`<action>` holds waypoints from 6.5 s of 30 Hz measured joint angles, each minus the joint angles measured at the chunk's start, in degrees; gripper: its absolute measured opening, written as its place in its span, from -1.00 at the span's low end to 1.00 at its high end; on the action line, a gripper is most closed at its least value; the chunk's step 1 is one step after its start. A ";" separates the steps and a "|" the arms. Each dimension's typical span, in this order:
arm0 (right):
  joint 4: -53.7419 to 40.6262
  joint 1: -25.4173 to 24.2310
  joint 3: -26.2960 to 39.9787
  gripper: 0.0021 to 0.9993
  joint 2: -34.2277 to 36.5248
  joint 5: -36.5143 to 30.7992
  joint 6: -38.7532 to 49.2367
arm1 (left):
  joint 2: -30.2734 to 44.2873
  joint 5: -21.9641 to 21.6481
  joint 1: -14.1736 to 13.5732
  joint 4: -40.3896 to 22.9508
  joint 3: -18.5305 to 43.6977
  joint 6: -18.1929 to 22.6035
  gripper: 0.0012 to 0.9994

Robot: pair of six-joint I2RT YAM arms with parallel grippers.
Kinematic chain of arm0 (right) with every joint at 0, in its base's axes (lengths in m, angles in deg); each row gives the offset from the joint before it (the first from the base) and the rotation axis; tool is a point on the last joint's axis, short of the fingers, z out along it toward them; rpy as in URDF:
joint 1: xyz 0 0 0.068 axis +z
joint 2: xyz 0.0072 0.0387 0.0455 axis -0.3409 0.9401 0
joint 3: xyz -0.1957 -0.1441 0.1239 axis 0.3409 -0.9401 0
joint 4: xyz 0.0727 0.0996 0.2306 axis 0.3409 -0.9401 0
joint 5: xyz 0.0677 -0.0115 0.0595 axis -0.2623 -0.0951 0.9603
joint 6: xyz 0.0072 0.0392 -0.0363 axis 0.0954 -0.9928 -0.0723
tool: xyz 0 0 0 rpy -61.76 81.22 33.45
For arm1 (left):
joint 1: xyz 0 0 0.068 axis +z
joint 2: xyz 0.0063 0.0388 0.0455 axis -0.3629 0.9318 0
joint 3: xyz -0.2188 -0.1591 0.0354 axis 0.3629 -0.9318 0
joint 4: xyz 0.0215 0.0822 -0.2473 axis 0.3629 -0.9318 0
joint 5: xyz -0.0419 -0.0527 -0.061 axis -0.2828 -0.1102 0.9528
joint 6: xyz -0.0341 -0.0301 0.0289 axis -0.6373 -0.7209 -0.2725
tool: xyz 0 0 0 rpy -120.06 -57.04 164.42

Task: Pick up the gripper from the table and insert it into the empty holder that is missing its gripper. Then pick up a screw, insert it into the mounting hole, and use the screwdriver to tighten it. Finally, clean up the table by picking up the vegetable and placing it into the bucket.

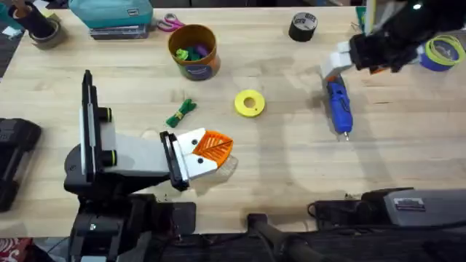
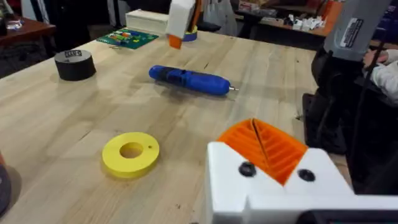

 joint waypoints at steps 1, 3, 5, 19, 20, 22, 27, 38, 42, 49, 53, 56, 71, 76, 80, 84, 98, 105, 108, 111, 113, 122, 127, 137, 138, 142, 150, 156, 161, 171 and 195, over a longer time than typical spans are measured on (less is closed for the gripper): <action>2.03 -0.21 -0.69 0.99 0.68 0.02 0.02 | 0.01 0.00 0.00 0.01 0.00 -0.01 -0.98; 4.80 -1.01 -2.48 0.99 1.21 0.01 0.18 | 0.01 -0.01 0.00 0.01 0.00 0.00 -0.98; 7.25 -2.46 -4.65 0.99 1.55 0.00 0.81 | 0.01 -0.02 0.00 0.01 0.00 -0.01 -0.98; 13.76 -8.69 -7.59 0.99 12.29 8.24 8.97 | 0.00 -0.02 0.00 0.01 0.00 -0.01 -0.98; 14.12 -8.69 -7.59 1.00 12.85 8.34 9.21 | 0.01 -0.02 0.00 0.01 0.00 -0.01 -0.98; 15.02 -8.69 -7.59 0.99 14.03 8.39 9.35 | -0.01 -0.02 0.00 0.01 0.00 -0.01 -0.98; 16.50 -8.69 -7.59 1.00 16.69 7.53 9.60 | -0.01 -0.02 0.00 0.01 0.00 0.01 -0.98; 16.53 -8.61 -7.59 0.69 17.93 6.04 10.19 | 0.01 -0.02 0.00 0.01 0.00 0.01 -0.98; 16.79 -8.74 -7.59 -0.40 18.04 5.41 10.43 | 0.00 -0.02 0.00 0.01 0.00 -0.01 -0.98; 16.39 -8.76 -7.57 -0.95 18.52 5.38 10.38 | 0.00 -0.02 0.00 0.00 0.00 -0.01 -0.98; 14.56 -8.74 -6.75 -0.95 18.52 5.70 10.37 | -0.01 -0.02 0.00 0.01 0.00 -0.01 -0.98; 12.62 -8.71 -4.55 -0.95 18.32 6.01 10.14 | 0.01 -0.02 0.00 0.01 0.00 -0.01 -0.98; 11.52 -0.46 24.17 -0.95 9.98 7.20 7.02 | 0.00 -0.02 0.00 0.01 0.00 -0.01 -0.98; 12.21 5.09 33.90 -0.95 9.99 7.74 6.19 | -0.01 -0.02 0.00 0.00 0.00 -0.01 -0.98; 14.98 9.02 39.77 -0.95 9.96 11.10 6.01 | -0.01 -0.02 0.00 0.01 0.00 -0.01 -0.98; 20.87 11.61 41.39 -0.95 8.45 18.35 5.11 | -0.01 -0.02 0.00 0.01 0.00 -0.01 -0.98; 30.19 17.16 41.67 -0.95 4.75 37.72 2.63 | -0.01 -0.02 0.00 0.01 0.00 0.01 -0.98; 38.00 17.73 38.89 -0.95 4.37 47.01 2.28 | -0.01 -0.02 0.00 0.00 0.00 -0.01 -0.98; 45.00 17.92 34.04 -0.95 3.61 49.67 0.33 | 0.01 -0.02 0.00 0.01 0.00 -0.01 -0.98; 54.36 18.33 27.58 -0.95 2.92 51.37 -2.68 | 0.01 -0.02 0.00 0.00 0.00 -0.01 -0.98; 60.08 18.65 22.87 -0.95 2.38 52.12 -4.94 | 0.01 -0.02 0.00 0.01 0.00 -0.01 -0.98; 96.44 18.78 1.26 -0.95 -1.39 61.38 -18.78 | -0.01 -0.02 0.00 0.01 0.00 -0.01 -0.98; 113.20 19.84 -4.50 -0.95 -2.80 68.63 -28.30 | 0.00 -0.02 0.00 0.01 0.00 -0.01 -0.98; 116.02 26.15 -7.38 -0.95 -3.38 74.01 -34.42 | 0.01 -0.02 0.00 0.01 0.00 -0.01 -0.98; 116.04 26.80 -7.40 -0.95 -3.38 74.15 -34.49 | 0.00 -0.02 0.00 0.01 0.00 -0.01 -0.98; 116.04 28.71 -7.40 -0.95 -3.38 74.50 -34.49 | -0.01 -0.02 0.00 0.01 0.00 -0.01 -0.98; 124.45 30.23 -9.67 -0.95 -3.40 76.34 -34.48 | -0.01 -0.01 0.00 0.01 0.00 -0.01 -0.98; 130.07 30.91 -15.26 -0.95 -3.38 76.37 -34.65 | 0.00 -0.02 0.00 0.01 0.00 0.01 -0.98; 130.51 31.17 -17.07 -0.95 -3.39 76.59 -34.91 | 0.00 -0.02 0.00 0.01 0.00 -0.01 -0.98; 130.60 33.84 -17.12 -0.95 -3.38 77.52 -34.47 | 0.00 -0.02 0.00 0.00 0.00 -0.01 -0.98; 130.62 35.57 -19.28 -0.95 -2.90 80.87 -28.88 | 0.01 -0.02 0.00 -0.01 0.00 -0.01 -0.98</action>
